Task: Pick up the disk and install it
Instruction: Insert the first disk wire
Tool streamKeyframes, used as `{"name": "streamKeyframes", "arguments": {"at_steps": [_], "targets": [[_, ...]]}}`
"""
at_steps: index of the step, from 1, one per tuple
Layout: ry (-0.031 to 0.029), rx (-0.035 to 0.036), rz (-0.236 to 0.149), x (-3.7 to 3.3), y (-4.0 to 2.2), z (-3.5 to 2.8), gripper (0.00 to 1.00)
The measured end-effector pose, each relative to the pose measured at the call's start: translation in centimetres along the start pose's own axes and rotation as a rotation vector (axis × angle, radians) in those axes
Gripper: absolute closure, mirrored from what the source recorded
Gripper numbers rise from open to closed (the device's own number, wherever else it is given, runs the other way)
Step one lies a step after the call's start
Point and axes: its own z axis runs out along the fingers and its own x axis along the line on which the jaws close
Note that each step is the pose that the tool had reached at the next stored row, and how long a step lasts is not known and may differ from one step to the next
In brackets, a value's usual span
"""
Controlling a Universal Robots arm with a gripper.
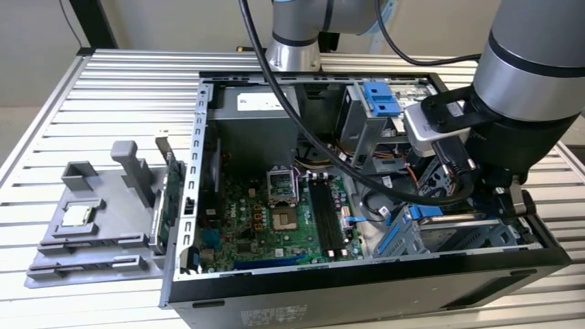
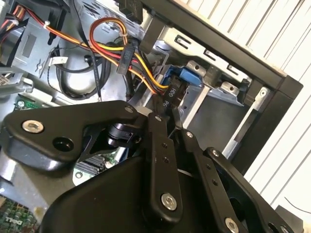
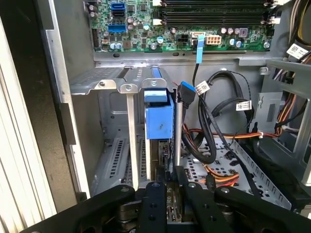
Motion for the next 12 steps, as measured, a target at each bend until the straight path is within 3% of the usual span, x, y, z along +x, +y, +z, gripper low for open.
{"name": "streamKeyframes", "arguments": {"at_steps": [12], "targets": [[0.0000, 0.0000, 0.000, 0.02, -0.16, -0.55, 1.00]]}}
